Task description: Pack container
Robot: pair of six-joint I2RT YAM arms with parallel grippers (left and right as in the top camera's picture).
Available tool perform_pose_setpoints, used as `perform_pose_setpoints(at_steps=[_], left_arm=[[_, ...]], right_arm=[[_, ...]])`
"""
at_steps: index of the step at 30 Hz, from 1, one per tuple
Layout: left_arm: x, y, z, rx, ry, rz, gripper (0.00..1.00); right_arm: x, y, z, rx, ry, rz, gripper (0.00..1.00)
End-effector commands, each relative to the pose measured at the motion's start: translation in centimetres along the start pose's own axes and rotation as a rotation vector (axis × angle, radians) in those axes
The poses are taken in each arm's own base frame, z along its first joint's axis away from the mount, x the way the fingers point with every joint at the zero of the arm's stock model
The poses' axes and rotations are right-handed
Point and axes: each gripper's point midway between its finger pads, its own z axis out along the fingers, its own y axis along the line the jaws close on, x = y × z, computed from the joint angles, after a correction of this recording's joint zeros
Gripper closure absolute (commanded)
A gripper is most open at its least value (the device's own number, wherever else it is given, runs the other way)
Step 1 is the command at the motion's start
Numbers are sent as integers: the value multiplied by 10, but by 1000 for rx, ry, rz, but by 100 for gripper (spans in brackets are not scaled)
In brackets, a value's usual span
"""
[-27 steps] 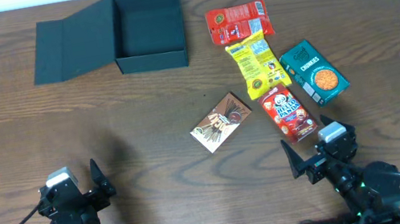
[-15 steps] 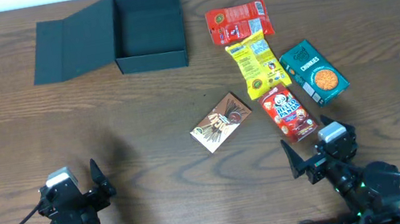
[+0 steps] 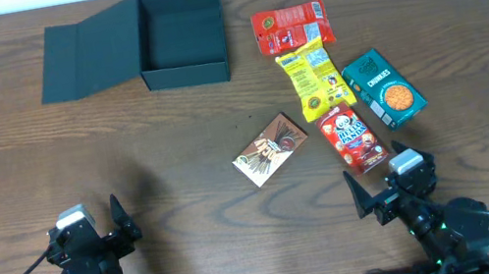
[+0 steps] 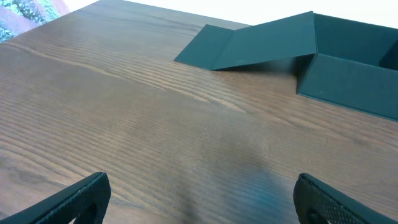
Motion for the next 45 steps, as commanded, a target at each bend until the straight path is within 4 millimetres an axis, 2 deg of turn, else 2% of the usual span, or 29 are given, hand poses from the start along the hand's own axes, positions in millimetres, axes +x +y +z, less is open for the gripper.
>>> perform_pose_setpoints(at_steps=[1, 41, 43, 45], left_arm=[[9, 2, 3, -9, 18, 14, 5], [9, 2, 3, -9, 18, 14, 5], [5, -3, 3, 17, 2, -4, 5], [0, -21, 2, 123, -5, -111, 5]], right_arm=[[5, 6, 2, -26, 5, -17, 1], [5, 6, 2, -26, 5, -17, 1], [5, 6, 2, -26, 5, -17, 1], [5, 6, 2, -26, 5, -17, 1]])
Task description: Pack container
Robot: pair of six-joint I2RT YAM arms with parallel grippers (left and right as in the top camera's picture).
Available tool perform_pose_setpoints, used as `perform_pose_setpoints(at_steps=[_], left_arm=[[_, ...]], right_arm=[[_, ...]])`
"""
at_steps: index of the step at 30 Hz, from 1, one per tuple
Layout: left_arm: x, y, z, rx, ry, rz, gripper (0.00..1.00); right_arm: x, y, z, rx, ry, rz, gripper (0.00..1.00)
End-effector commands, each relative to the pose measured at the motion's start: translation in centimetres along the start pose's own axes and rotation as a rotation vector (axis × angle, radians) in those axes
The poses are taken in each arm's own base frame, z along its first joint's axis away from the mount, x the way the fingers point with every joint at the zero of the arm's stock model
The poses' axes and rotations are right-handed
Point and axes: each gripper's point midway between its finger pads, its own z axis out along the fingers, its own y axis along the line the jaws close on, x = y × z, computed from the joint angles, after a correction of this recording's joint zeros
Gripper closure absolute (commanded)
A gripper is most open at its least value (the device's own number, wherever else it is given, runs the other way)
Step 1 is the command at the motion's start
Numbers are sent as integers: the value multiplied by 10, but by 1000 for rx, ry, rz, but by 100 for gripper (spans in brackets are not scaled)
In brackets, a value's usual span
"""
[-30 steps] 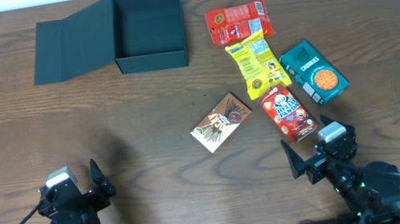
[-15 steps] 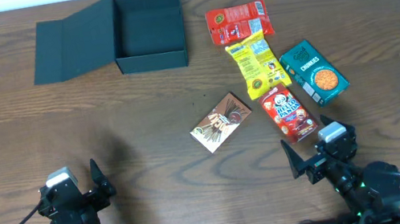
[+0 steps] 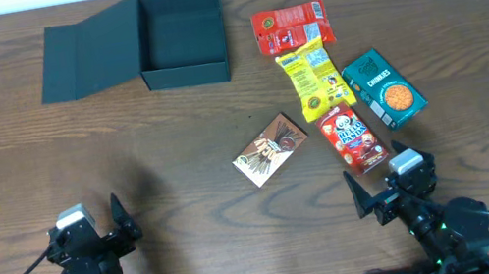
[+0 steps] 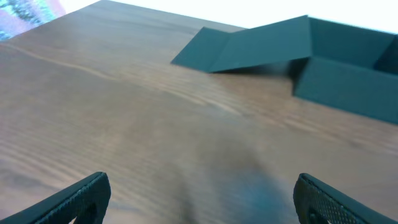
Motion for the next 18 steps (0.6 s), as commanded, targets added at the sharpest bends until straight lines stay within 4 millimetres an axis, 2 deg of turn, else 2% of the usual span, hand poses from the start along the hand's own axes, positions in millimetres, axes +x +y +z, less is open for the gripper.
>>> perform_pose_setpoints(at_steps=[1, 4, 10, 12, 14, 18], left_arm=[[3, -36, -1, 207, 29, -225, 5], [19, -90, -24, 512, 254, -604, 5], [20, -94, -27, 508, 337, -836, 5], [16, -97, -28, 535, 322, -812, 5], [8, -101, -30, 579, 273, -710, 5], [5, -98, -28, 572, 222, -613, 5]], right_arm=[[5, 6, 2, -26, 6, -17, 1], [5, 6, 2, -26, 6, -17, 1], [5, 6, 2, -26, 6, -17, 1], [5, 6, 2, -26, 6, -17, 1], [5, 6, 2, -26, 6, -17, 1], [5, 6, 2, -26, 6, -17, 1]])
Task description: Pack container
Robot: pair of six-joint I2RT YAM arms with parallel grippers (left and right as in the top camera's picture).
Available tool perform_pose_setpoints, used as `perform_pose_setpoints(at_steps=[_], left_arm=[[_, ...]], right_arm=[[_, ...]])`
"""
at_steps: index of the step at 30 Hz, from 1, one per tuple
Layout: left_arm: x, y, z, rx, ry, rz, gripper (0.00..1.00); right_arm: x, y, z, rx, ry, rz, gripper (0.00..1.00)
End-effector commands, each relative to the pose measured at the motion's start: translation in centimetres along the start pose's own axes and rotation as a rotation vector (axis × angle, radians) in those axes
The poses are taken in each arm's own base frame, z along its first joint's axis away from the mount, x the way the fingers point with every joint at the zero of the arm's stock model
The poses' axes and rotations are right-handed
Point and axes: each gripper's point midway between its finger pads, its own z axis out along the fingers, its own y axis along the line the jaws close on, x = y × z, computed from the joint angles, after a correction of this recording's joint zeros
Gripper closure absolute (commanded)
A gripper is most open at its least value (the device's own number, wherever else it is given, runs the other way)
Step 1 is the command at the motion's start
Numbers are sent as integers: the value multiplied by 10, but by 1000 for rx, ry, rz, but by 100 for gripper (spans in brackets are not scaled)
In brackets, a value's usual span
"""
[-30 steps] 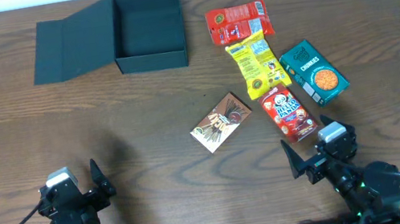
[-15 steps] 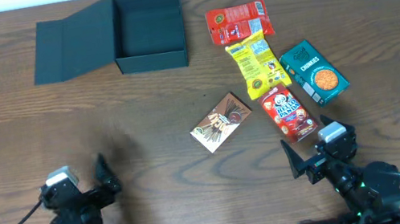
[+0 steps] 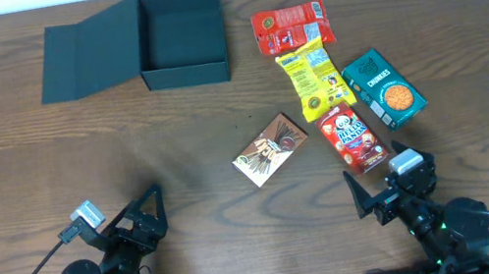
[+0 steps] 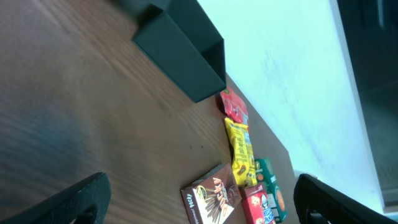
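An open dark box with its lid folded out to the left stands at the back left; the left wrist view shows the box too. Right of it lie a red pouch, a yellow pouch, a teal carton, a red snack box and a brown Pocky box. The brown box also lies between the open fingers in the left wrist view. My left gripper is open and empty at the front left, turned toward the snacks. My right gripper stands open near the front right, just below the red snack box.
The wooden table carries only these items. Both arm bases sit at the front edge, with cables trailing from them.
My left gripper has swung to the right: it pointed at the box lid, and now it faces the snacks with the brown box between its open fingers. The right arm is unchanged.
At both earlier moments my left gripper rested open at the front left, facing the box and its lid. Now it is turned right and shifted slightly toward the middle. The snacks, the box and the right arm kept their places.
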Motion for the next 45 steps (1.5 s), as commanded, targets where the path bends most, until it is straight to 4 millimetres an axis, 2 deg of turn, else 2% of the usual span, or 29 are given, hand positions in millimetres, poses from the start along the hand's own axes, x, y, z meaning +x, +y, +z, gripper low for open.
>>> perform_pose_setpoints(at_steps=[1, 5, 9, 14, 19, 24, 29, 32, 34, 38, 42, 45], left_arm=[[2, 0, 1, 9, 9, 68, 4], [-9, -3, 4, 7, -32, 84, 4], [-31, 0, 8, -60, -83, 120, 4], [-50, 2, 22, -179, -24, 102, 4], [-75, -8, 61, -253, 100, 85, 4], [-89, -28, 132, -321, 221, 125, 4], [-81, -52, 198, -387, 282, 86, 4], [-68, -63, 228, -434, 309, -105, 4], [-58, -67, 242, -462, 325, -194, 4], [-37, -66, 265, -485, 357, -244, 4], [-36, -73, 281, -427, 339, -233, 5], [-38, -72, 282, -431, 328, -230, 4]], right_arm=[[5, 6, 2, -26, 5, -17, 1], [5, 6, 2, -26, 5, -17, 1], [5, 6, 2, -26, 5, -17, 1], [5, 6, 2, -26, 5, -17, 1], [5, 6, 2, -26, 5, -17, 1], [5, 6, 2, -26, 5, -17, 1], [5, 6, 2, -26, 5, -17, 1], [5, 6, 2, -26, 5, -17, 1], [5, 6, 2, -26, 5, -17, 1], [5, 6, 2, -26, 5, -17, 1], [5, 6, 2, -26, 5, -17, 1], [5, 6, 2, -26, 5, -17, 1]])
